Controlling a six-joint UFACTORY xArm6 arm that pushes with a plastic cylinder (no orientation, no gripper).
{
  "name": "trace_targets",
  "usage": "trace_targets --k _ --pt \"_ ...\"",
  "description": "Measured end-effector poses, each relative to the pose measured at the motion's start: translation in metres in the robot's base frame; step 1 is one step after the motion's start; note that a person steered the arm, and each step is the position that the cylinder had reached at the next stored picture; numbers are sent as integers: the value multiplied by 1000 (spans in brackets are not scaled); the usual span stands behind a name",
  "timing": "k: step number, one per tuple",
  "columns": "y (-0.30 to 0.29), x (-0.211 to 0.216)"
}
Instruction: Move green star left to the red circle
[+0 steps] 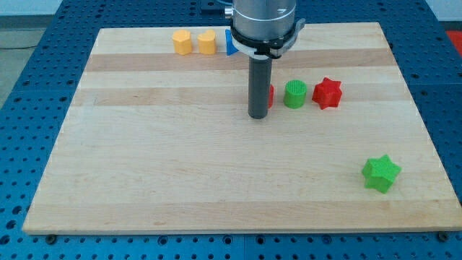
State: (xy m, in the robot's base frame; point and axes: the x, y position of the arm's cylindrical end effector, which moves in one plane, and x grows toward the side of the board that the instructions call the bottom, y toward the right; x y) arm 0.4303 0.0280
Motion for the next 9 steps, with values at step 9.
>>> trace_targets --k 9 --pt "74 163"
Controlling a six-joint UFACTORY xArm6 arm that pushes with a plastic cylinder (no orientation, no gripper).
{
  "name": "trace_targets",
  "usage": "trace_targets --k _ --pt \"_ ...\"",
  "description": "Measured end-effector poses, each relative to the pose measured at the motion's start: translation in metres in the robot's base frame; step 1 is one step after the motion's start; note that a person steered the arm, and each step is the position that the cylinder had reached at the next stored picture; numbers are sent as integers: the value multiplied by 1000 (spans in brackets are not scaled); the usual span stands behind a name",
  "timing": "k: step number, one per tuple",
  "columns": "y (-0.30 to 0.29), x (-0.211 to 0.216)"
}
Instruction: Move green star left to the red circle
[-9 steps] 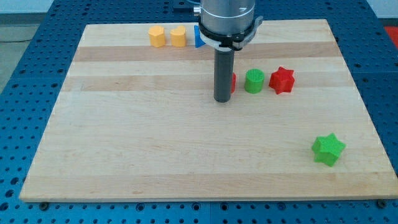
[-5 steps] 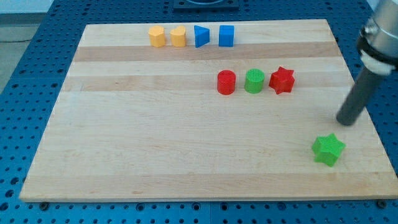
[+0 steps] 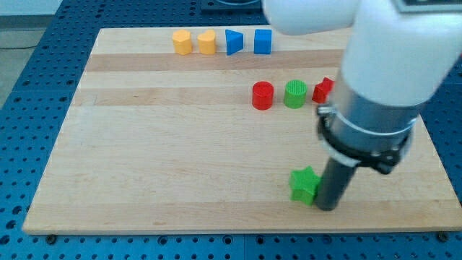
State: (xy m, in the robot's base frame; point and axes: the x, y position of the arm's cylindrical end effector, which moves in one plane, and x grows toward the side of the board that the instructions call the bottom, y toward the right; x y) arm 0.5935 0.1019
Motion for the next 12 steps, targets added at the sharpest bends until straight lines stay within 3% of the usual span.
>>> trace_targets --k 2,4,5,7,10,12 --pt "-67 -68" --pt "-107 -56" --pt "-115 -72" --pt "-117 -148" --pt "-158 -149" --pt "-140 -162"
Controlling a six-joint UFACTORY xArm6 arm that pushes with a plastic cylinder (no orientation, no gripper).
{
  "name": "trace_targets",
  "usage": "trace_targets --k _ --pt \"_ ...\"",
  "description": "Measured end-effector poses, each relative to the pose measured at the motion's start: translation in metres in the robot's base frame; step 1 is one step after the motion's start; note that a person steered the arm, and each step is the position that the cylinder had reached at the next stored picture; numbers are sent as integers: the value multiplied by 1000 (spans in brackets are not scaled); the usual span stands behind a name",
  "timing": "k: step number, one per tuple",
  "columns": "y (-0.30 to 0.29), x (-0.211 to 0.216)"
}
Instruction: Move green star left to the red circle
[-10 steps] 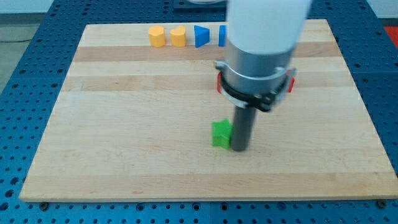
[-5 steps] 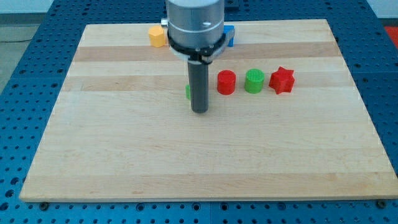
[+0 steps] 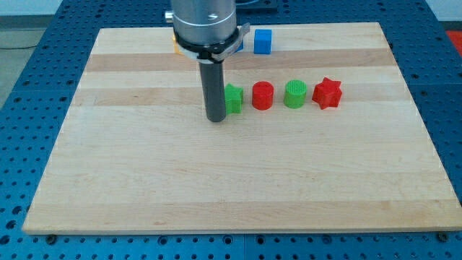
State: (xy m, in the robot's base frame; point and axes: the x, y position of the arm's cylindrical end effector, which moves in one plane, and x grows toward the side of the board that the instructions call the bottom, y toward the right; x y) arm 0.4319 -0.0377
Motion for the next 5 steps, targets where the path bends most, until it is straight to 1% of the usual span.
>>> trace_targets --k 2,3,4,5 --pt "3 -3" --pt "19 1" --pt "55 2" --pt "70 4"
